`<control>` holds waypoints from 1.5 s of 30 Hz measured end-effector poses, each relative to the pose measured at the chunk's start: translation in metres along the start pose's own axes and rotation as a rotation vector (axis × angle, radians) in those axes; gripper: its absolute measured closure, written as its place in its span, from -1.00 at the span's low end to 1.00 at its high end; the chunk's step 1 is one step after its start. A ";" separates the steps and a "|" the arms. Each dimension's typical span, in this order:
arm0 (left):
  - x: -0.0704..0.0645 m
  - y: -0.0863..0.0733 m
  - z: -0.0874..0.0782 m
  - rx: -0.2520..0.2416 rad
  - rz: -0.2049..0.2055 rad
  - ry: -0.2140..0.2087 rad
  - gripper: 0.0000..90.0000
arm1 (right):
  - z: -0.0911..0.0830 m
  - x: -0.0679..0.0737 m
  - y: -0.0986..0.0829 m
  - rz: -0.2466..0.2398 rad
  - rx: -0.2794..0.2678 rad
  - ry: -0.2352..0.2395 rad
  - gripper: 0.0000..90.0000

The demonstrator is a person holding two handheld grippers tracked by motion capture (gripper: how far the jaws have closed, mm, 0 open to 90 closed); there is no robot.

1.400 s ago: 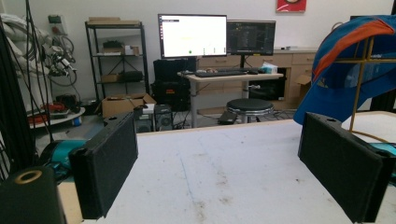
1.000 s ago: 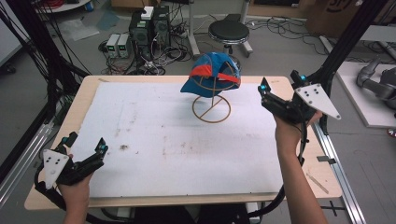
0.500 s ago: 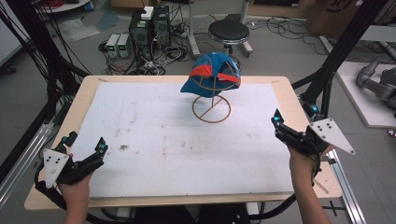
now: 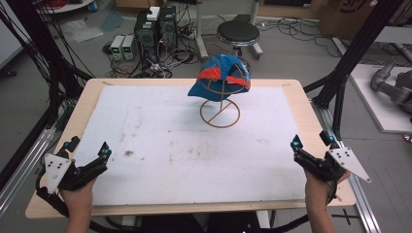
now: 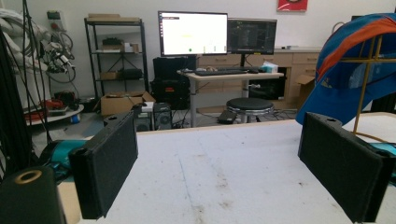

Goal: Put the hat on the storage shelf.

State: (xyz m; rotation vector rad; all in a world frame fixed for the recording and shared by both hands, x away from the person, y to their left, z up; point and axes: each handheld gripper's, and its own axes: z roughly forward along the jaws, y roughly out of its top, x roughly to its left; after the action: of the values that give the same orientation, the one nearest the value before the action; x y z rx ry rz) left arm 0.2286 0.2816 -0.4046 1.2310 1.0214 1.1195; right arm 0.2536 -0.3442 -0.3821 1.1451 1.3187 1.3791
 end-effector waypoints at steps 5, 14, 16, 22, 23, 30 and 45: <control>0.001 -0.002 0.002 0.003 -0.002 0.001 -0.73 | 0.000 -0.004 -0.014 0.025 0.030 -0.016 -0.73; 0.002 -0.002 0.003 0.002 0.000 0.000 -0.73 | -0.002 -0.011 -0.022 0.028 0.039 -0.026 -0.73; 0.003 -0.002 0.003 0.003 -0.001 0.003 -0.73 | -0.001 -0.011 -0.023 0.036 0.047 -0.026 -0.73; 0.004 -0.002 0.001 0.006 -0.001 0.009 -0.73 | 0.003 -0.010 -0.026 0.028 0.062 -0.007 -0.73; 0.004 -0.002 0.000 0.006 -0.002 0.012 -0.73 | 0.004 -0.009 -0.027 0.024 0.065 -0.002 -0.73; 0.005 -0.003 0.000 0.011 0.008 0.008 -0.73 | 0.009 -0.004 -0.029 0.006 0.079 0.018 -0.73; 0.004 -0.003 0.000 0.014 0.006 0.001 -0.73 | 0.008 -0.002 -0.031 -0.005 0.087 0.030 -0.73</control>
State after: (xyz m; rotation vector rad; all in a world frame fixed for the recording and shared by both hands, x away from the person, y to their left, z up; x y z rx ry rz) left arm 0.2294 0.2860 -0.4073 1.2452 1.0286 1.1199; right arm 0.2623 -0.3434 -0.4129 1.1813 1.4140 1.3517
